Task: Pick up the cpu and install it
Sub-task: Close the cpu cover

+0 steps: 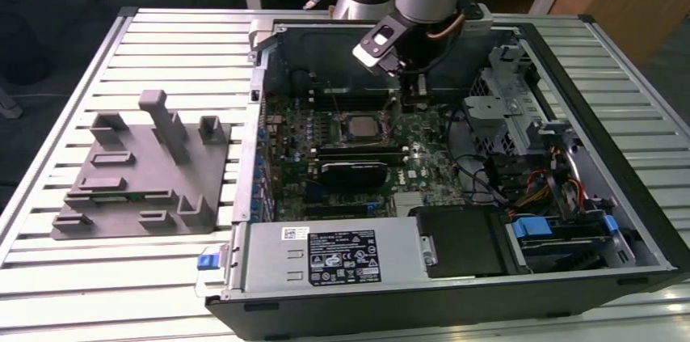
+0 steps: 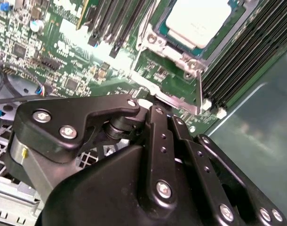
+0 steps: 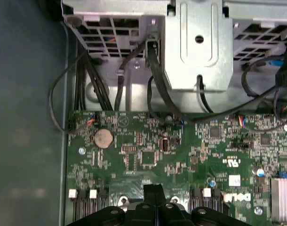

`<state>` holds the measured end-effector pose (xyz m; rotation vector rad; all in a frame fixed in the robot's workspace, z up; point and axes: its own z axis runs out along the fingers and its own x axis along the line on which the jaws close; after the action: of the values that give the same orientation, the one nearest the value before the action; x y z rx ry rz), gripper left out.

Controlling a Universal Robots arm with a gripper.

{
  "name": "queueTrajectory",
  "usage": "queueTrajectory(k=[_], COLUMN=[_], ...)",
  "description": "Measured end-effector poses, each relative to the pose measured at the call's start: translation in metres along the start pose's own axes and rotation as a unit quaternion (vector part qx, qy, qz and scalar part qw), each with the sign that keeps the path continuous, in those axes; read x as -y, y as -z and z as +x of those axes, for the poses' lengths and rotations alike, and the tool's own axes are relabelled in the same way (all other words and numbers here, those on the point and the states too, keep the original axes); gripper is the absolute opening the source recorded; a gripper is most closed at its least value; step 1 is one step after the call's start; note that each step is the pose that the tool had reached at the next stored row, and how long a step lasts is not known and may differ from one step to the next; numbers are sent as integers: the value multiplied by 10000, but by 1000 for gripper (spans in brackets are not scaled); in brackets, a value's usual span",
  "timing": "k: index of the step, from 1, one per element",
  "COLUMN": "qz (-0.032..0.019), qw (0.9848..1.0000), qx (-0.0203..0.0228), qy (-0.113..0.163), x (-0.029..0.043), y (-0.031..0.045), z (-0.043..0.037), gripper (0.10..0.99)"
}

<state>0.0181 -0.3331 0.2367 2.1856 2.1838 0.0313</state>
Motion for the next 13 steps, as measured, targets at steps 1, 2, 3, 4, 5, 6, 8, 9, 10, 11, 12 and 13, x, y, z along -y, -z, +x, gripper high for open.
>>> queueTrajectory(k=[1,2,3,4,5,6,8,9,10,11,12,13], qz=[0,0,0,0,0,0,0,0,0,0,0,0], qw=[10000,10000,10000,10000,10000,10000,10000,10000,10000,10000,10000,10000], qx=[0,0,0,0,0,0,0,0,0,1,1,1], qy=[0,0,0,0,0,0,0,0,0,0,0,0], x=[18,36,56,75,96,117,158,177,196,213,230,247], y=[1,2,3,4,4,5,7,8,9,10,11,12], z=[0,0,0,0,0,0,0,0,0,0,0,0], gripper=[106,106,106,106,106,106,106,106,106,106,106,106])
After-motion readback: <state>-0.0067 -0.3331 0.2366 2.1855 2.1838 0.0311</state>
